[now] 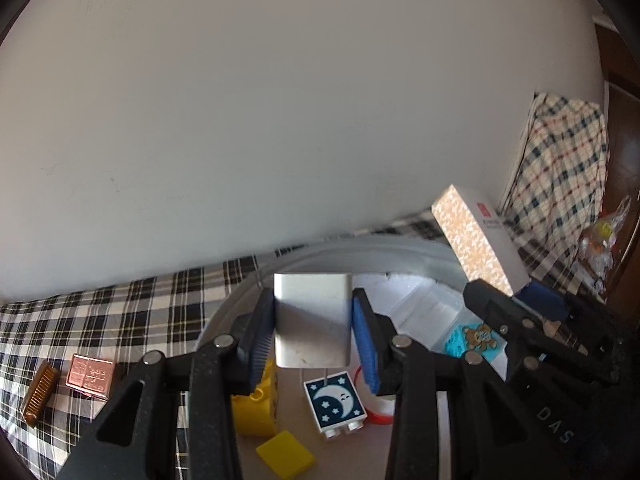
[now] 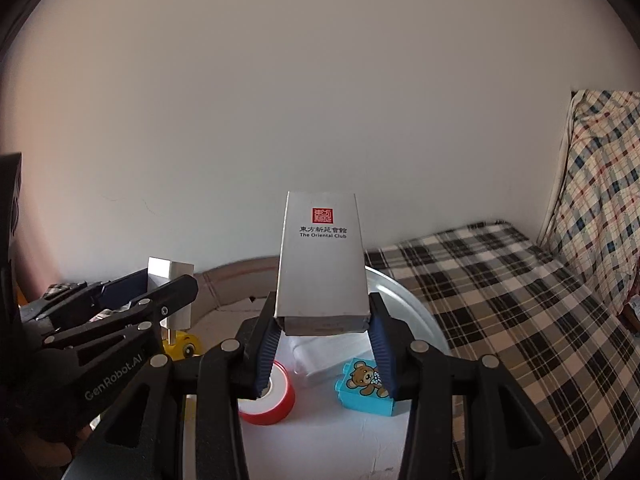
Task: Organize rigid objects
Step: 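Lower both held boxes into the tin and open both tools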
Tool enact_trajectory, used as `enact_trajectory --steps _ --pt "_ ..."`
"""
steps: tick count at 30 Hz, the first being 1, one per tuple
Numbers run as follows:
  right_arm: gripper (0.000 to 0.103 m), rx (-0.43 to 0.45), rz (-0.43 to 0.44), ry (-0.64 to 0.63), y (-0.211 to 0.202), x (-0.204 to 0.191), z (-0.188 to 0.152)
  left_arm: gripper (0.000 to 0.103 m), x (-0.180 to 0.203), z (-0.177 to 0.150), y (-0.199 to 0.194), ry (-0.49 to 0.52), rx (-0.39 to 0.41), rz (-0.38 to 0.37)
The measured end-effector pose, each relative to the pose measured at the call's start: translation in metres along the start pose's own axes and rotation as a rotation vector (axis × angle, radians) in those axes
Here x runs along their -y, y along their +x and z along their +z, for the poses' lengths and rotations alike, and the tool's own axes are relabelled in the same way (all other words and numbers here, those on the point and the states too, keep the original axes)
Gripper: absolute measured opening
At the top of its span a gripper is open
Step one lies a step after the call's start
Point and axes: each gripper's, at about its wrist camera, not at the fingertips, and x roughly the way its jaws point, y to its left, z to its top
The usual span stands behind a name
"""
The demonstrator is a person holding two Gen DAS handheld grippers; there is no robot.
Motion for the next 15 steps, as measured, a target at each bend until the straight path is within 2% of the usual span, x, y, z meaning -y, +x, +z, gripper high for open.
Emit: enact_trajectory --steps 15 --pt "0.045 -0.063 0.027 0.022 0.014 0.006 0.001 0.037 0.009 -0.002 0.021 0.047 -0.127 0.045"
